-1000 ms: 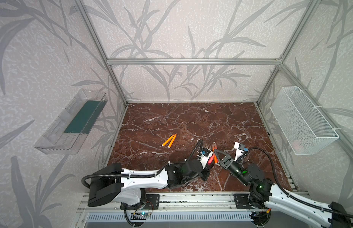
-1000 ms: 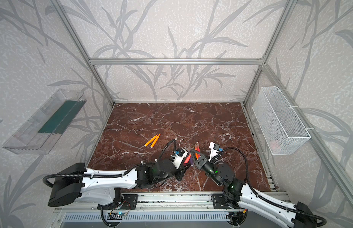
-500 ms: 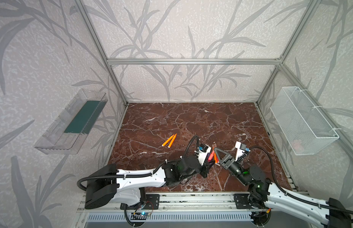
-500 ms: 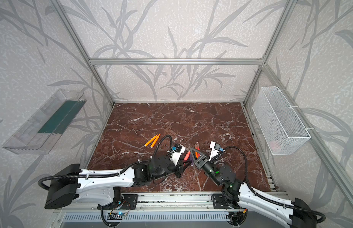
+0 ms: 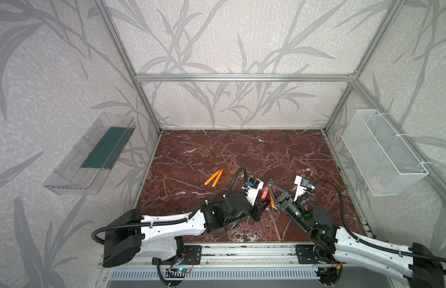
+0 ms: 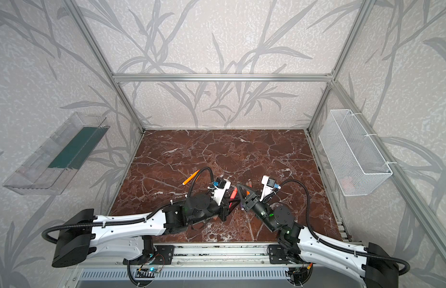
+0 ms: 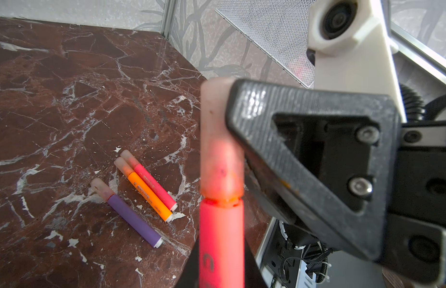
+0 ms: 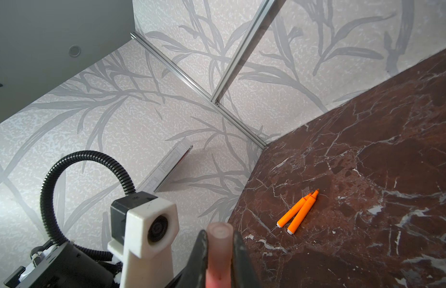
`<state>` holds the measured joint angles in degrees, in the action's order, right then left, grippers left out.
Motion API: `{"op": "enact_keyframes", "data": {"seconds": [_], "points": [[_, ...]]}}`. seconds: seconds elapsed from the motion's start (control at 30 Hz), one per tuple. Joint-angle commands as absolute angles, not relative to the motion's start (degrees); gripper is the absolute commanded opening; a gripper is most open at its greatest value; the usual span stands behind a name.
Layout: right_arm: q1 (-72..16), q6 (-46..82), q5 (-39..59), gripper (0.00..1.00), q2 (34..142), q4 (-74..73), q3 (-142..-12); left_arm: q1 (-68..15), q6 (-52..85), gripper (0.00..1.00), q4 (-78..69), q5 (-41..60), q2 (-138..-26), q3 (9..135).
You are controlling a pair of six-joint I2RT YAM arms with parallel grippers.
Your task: Insert the pens into the pen caps
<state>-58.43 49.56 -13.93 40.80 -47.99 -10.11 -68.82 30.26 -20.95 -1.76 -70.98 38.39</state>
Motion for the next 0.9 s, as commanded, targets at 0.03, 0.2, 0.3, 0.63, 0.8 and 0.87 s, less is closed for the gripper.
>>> {"op": "enact_keyframes", "data": {"seconds": [0.03, 0.2, 0.3, 0.63, 0.8, 0.87], "points": [[-60.40, 45.35, -4.96, 0.00, 43.75, -48.76, -9.89, -68.62, 30.15, 0.00, -26.81, -0.23, -68.29, 38.86], [-60.38, 46.81, -5.40, 0.22, 44.18, -47.92, -10.15, -68.56, 29.74, 0.00, -26.45, -0.42, -66.87, 37.95], [-60.44, 46.55, -6.90, 0.36, 41.51, -43.83, -10.70, -68.60, 29.12, 0.00, -25.66, -1.49, -66.20, 37.27], [-60.47, 45.53, -11.42, 0.60, 24.41, -29.95, -9.02, -68.56, 26.90, 0.00, -23.23, -3.69, -65.61, 35.75], [-60.46, 45.88, -12.71, 0.68, 21.01, -27.11, -9.37, -68.62, 24.36, 0.00, -21.37, -2.50, -67.41, 36.58], [-60.39, 45.84, -13.56, 0.68, 21.41, -26.40, -10.07, -68.65, 22.90, 0.00, -19.64, -1.65, -68.62, 37.76]]}}
